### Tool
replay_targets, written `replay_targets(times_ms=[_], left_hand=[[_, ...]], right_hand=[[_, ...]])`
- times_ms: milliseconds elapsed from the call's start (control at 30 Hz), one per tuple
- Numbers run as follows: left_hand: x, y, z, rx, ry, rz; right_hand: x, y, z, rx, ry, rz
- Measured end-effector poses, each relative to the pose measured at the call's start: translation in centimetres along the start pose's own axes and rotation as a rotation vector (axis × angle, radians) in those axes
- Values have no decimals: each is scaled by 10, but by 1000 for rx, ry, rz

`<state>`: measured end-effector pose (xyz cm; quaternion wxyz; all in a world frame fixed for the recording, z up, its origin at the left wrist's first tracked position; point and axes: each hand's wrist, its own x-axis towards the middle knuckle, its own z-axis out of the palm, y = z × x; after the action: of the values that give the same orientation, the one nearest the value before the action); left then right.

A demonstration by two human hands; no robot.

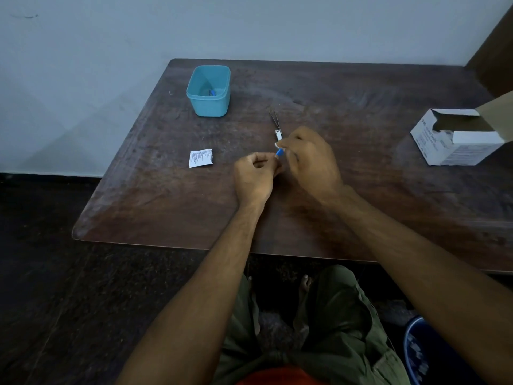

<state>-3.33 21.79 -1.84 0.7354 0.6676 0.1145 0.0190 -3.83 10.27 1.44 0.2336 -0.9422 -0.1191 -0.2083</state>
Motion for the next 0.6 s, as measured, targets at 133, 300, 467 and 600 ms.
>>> replay_targets(times_ms=[133,300,467,600], left_hand=[[-1,-6,1,124,102,89],[-2,-6,1,78,93,119],[0,-8,3,47,112,130],[3,-11,2,43,125,117]], right_hand=[[-2,-4,10,-222,-94,-193],[17,13,5,-288,-152,-79],[27,17,-4,-270,-152,-107],[12,6,3,-305,-192,-257]])
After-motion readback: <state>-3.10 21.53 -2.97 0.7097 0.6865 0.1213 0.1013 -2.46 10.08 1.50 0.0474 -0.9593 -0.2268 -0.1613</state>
